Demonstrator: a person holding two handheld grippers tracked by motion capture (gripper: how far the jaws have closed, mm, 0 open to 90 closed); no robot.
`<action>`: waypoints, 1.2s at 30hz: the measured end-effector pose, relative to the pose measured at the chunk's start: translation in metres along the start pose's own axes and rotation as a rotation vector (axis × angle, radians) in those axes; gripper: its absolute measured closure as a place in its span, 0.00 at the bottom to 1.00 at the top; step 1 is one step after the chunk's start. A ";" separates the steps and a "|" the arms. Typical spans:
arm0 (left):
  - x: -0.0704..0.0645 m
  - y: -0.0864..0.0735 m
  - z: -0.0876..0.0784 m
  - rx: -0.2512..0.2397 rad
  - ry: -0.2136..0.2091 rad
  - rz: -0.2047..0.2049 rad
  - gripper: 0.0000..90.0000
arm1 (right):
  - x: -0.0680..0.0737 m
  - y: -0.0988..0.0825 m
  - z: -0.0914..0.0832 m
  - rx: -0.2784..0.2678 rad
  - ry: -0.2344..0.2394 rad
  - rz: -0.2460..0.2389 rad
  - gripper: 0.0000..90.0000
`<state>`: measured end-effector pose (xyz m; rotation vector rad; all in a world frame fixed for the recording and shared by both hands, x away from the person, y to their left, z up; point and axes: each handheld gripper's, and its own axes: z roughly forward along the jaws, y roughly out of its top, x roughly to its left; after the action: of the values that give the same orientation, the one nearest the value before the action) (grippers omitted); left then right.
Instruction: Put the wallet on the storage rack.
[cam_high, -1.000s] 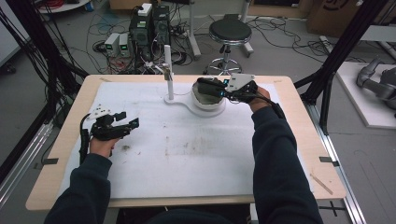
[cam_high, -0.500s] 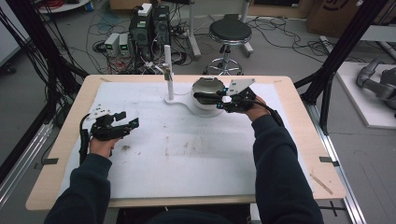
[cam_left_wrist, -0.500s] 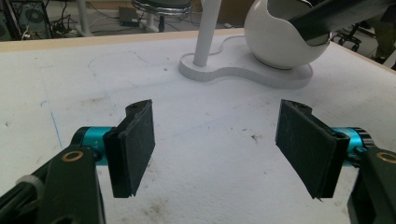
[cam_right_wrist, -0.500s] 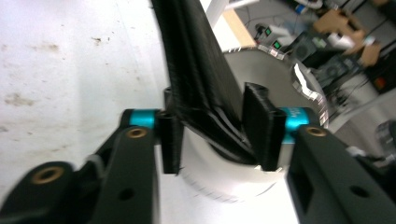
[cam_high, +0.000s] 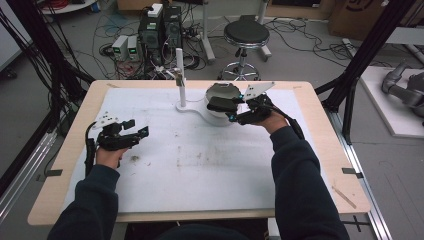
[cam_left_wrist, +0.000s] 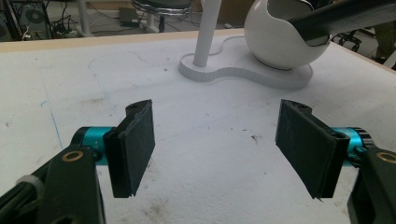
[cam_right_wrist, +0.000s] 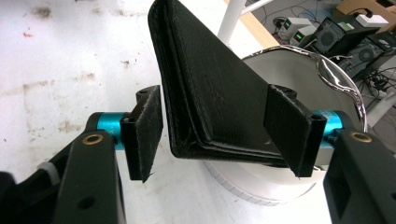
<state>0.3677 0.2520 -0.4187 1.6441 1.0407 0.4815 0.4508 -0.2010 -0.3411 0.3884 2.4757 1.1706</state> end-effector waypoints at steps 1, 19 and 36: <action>0.000 0.000 0.000 -0.001 0.000 -0.002 0.31 | -0.002 -0.001 0.001 -0.006 0.028 0.023 0.48; 0.000 0.000 0.000 0.001 0.001 0.002 0.32 | -0.003 0.001 0.005 -0.002 0.084 0.031 0.72; 0.000 0.000 0.000 0.001 -0.006 0.003 0.32 | -0.003 -0.002 0.002 0.031 0.027 0.104 0.42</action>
<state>0.3676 0.2518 -0.4187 1.6469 1.0343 0.4772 0.4538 -0.2019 -0.3431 0.5191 2.5261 1.1857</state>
